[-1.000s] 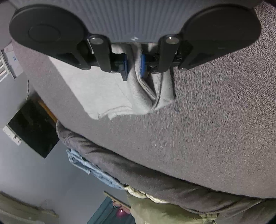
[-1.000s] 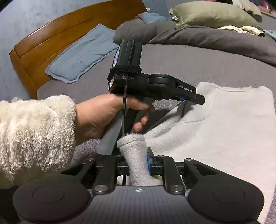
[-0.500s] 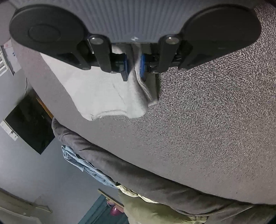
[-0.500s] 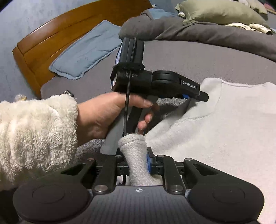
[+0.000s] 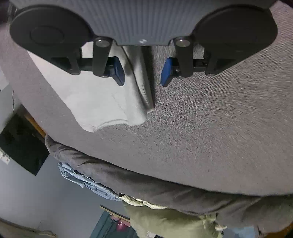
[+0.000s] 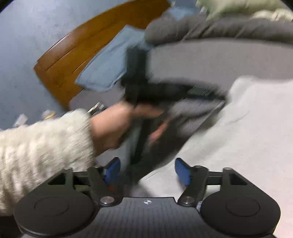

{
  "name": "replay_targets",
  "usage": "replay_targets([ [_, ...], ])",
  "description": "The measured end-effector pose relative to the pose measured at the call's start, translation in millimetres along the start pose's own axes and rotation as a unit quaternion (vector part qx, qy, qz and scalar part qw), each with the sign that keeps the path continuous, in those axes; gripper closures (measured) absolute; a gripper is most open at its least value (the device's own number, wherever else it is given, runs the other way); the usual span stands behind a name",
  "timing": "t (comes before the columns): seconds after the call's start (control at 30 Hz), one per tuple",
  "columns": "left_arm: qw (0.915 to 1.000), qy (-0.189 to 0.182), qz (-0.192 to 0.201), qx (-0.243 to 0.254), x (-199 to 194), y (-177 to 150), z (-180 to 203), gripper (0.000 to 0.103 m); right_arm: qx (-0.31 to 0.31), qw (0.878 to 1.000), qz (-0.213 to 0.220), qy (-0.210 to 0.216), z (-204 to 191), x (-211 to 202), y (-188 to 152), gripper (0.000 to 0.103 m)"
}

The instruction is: Fold small clothes

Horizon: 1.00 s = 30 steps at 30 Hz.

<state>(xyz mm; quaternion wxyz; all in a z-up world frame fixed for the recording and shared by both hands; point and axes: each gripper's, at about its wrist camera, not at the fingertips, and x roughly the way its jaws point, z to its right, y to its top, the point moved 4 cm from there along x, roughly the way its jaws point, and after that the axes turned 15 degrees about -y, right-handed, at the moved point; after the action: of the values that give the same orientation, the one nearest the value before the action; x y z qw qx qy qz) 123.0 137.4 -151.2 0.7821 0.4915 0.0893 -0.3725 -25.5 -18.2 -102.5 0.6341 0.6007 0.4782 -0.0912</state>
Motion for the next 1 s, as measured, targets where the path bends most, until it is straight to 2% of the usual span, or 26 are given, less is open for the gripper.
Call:
replay_targets([
  [0.07,0.9999,-0.003,0.004,0.01,-17.7,-4.4,11.1,0.061,0.023,0.999,0.018,-0.045,13.4,-15.2,4.1,0.031],
  [0.13,0.9998,-0.015,0.009,0.01,-31.6,-12.3,25.1,0.061,0.048,0.992,0.034,-0.116,31.2,-32.1,4.3,0.026],
  [0.17,0.9997,-0.021,0.009,0.008,-36.7,-17.2,32.0,0.061,0.054,0.986,0.043,-0.151,39.0,-40.9,2.8,0.025],
  [0.23,0.9996,-0.026,0.009,0.004,-44.7,-29.6,44.8,0.061,0.062,0.973,0.061,-0.212,51.0,-59.9,-3.1,0.015],
  [0.3,0.9997,-0.019,0.012,-0.002,-50.7,-45.3,54.1,0.052,0.092,0.96,0.081,-0.252,61.0,-79.6,-16.2,0.008],
  [0.33,0.9999,-0.008,0.013,-0.005,-53.1,-54.9,58.5,0.048,0.105,0.955,0.086,-0.263,64.0,-86.6,-24.3,0.008],
  [0.43,0.9999,0.002,0.012,-0.009,-54.3,-73.8,69.5,0.047,0.132,0.942,0.098,-0.291,68.0,-101.9,-54.0,0.008],
  [0.53,0.9999,0.012,0.003,0.004,-53.5,-83.6,78.4,0.048,0.153,0.931,0.088,-0.321,71.7,-98.6,-83.9,0.008],
  [0.63,0.9997,0.011,0.01,0.019,-51.3,-86.8,84.4,0.048,0.173,0.926,0.063,-0.33,69.7,-82.6,-110.0,0.011],
  [0.73,0.9992,0.017,0.004,0.035,-42.1,-91.7,86.2,0.048,0.16,0.924,0.04,-0.344,64.8,-57.4,-129.7,0.013],
  [0.8,0.9966,0.045,-0.005,0.068,-33.4,-93.4,88.6,0.048,0.141,0.922,0.032,-0.358,64.3,-42.3,-134.2,0.015],
  [0.9,0.991,0.072,-0.012,0.112,-24.6,-98.4,92.7,0.048,0.118,0.918,0.054,-0.374,67.9,-32.3,-128.7,0.016],
  [1.0,0.9887,0.086,-0.01,0.122,-18.4,-97.0,89.5,0.048,0.109,0.915,0.073,-0.383,72.7,-23.9,-122.9,0.015],
])
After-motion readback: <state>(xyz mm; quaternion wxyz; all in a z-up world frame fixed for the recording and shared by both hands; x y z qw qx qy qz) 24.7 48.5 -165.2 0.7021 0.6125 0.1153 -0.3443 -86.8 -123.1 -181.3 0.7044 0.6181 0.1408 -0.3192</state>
